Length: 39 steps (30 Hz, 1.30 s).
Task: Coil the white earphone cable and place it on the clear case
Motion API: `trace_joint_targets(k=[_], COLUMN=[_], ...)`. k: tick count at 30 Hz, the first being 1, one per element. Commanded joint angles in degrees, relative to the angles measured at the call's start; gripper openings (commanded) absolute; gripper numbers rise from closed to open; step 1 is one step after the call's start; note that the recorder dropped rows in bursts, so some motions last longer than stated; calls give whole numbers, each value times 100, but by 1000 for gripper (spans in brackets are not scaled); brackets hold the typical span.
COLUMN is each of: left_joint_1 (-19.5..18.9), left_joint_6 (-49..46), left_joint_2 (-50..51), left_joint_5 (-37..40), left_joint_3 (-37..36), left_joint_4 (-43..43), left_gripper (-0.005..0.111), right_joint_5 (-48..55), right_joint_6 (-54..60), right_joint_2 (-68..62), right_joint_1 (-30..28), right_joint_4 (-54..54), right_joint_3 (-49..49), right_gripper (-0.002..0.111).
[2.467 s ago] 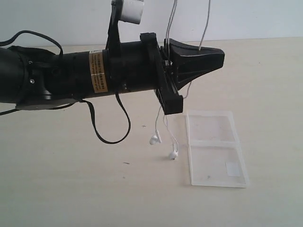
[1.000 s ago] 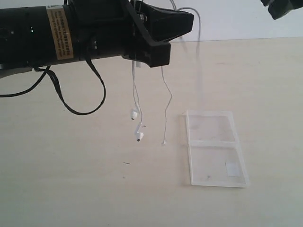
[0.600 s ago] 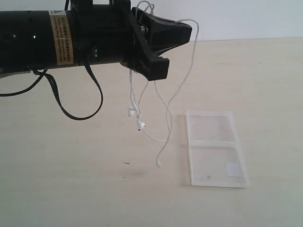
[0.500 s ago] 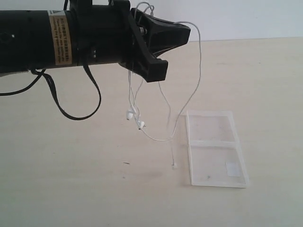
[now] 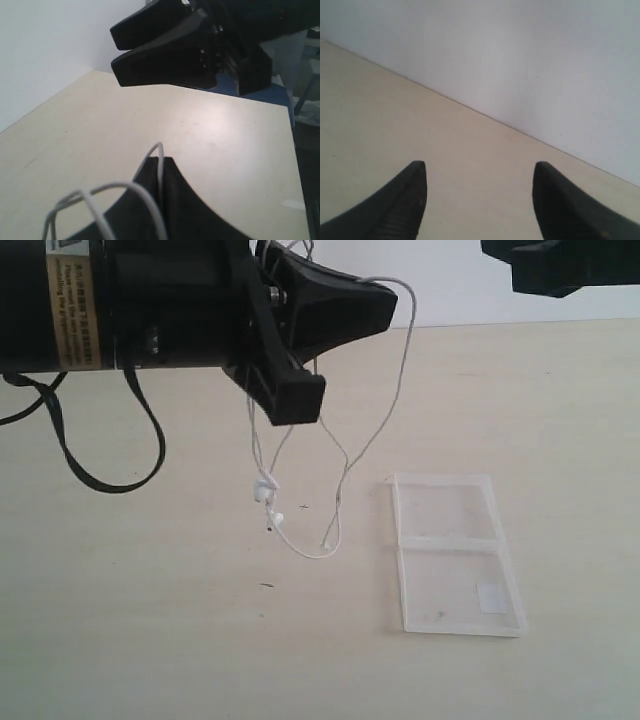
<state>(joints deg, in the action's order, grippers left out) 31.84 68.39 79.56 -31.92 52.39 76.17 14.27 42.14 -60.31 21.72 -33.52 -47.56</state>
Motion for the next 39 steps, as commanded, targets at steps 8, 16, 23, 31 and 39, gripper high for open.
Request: trace_joint_targets(k=[8,16,23,31,39], left_joint_1=[-1325,-2066,-2130,-2130,-2130], left_joint_6=[778,804,623,625,532], left_joint_2=[-313,-293,-293,-282,-282], left_joint_5=[-1056,-1849,-2118,-2581,-2940], left_joint_3=[46,46,46,46,46], left_joint_4=[740,769,885,1176,1238], left_gripper=[0,0,0,0,0], right_joint_5=[573,3112,5401,5569,5569], right_joint_6=[5033,6434,7182,7465,7433], right_joint_2=[-471,-1760,-2529,-2982,-3471], right_joint_1=[-93,-856,-1123,-1110,-826], right_joint_4=[-4865,-6590,-6548,-6097,-5911], right_joint_3=[-222,-527,-546,-546,-546], right_gripper=[59,59,66,68,68])
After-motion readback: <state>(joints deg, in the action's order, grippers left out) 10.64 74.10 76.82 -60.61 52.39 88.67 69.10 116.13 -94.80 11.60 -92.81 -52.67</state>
